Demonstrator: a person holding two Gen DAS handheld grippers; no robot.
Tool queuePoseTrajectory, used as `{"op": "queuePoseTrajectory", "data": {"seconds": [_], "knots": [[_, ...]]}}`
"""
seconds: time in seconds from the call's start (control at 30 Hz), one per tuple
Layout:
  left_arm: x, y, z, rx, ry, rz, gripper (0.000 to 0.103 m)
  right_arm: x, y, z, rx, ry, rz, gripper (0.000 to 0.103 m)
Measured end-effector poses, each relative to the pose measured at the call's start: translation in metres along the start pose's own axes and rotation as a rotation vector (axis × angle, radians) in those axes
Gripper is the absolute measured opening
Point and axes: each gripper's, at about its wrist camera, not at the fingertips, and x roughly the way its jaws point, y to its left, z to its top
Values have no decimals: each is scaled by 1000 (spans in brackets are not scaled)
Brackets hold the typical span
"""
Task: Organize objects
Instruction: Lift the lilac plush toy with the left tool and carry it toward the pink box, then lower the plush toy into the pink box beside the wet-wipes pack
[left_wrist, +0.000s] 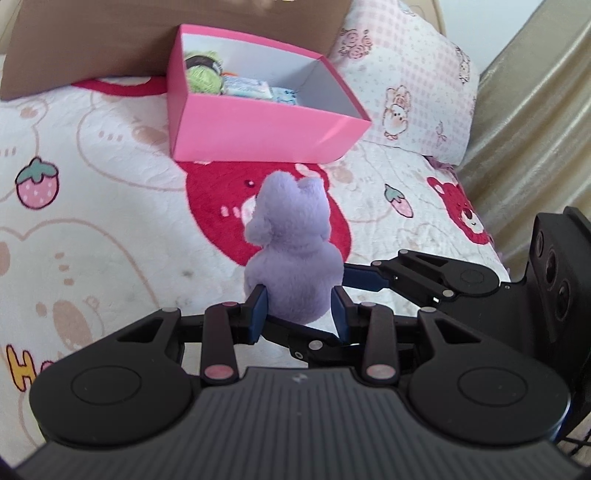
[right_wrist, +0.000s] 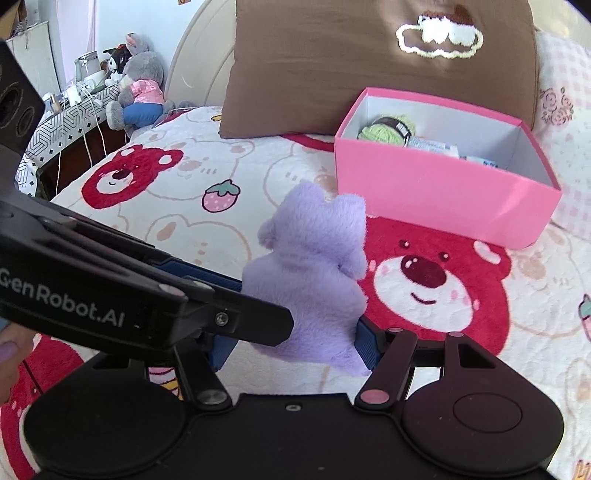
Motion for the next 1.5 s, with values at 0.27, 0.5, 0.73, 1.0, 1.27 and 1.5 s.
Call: {"op": "queuePoseTrajectory", "data": {"seconds": [0.27, 0.5, 0.73, 1.0, 1.27, 1.5], "knots": [[-8, -19, 13, 28, -22, -11, 35, -20, -6, 13, -4, -18, -33, 70], [-17, -27, 23, 59, -34, -25, 35, -34, -6, 22, -25, -63, -52, 70], [-30, -33, 34, 79, -74, -24, 35, -42, -5, 33, -38, -118, -60, 70], [-33, -36, 60, 72, -82, -38, 35, -48, -16, 51, -46, -153, -75, 70], [-22, -52, 95, 108, -96, -25, 35, -53, -35, 80, -74, -177, -109, 70], [6, -52, 132, 69, -92, -50, 35, -48, -67, 105, -85, -169, -130, 69]]}}
